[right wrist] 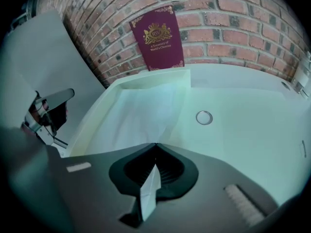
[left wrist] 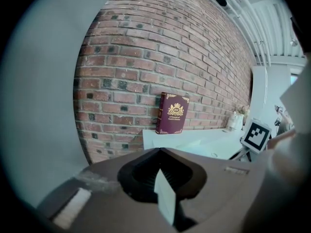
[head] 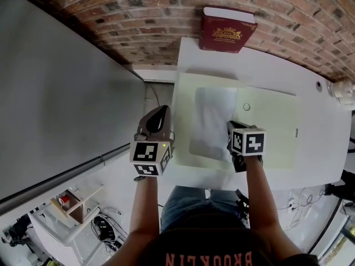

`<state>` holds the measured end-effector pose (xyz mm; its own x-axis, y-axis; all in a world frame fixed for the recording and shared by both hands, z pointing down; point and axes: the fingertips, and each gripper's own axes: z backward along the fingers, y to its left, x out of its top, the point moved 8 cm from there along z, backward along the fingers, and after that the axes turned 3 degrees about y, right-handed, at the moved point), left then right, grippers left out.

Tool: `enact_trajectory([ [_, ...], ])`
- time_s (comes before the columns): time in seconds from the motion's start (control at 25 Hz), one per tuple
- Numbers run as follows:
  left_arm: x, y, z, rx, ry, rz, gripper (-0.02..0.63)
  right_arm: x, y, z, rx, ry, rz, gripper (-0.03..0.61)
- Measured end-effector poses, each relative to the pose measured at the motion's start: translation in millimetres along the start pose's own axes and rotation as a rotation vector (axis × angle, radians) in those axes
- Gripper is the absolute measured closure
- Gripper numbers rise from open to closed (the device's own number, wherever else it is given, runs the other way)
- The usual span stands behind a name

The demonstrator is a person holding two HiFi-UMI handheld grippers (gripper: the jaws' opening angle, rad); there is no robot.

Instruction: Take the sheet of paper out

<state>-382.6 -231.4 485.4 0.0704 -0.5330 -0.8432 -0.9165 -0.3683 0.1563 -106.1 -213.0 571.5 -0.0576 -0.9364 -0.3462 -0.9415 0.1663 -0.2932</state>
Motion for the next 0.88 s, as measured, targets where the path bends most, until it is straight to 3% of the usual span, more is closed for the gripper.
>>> enact_trajectory([
  [0.88, 0.3, -56.9, 16.9, 0.093, -0.026, 0.019, 0.614, 3.8, -37.2, 20.8, 0.065, 0.007, 0.030, 0.575],
])
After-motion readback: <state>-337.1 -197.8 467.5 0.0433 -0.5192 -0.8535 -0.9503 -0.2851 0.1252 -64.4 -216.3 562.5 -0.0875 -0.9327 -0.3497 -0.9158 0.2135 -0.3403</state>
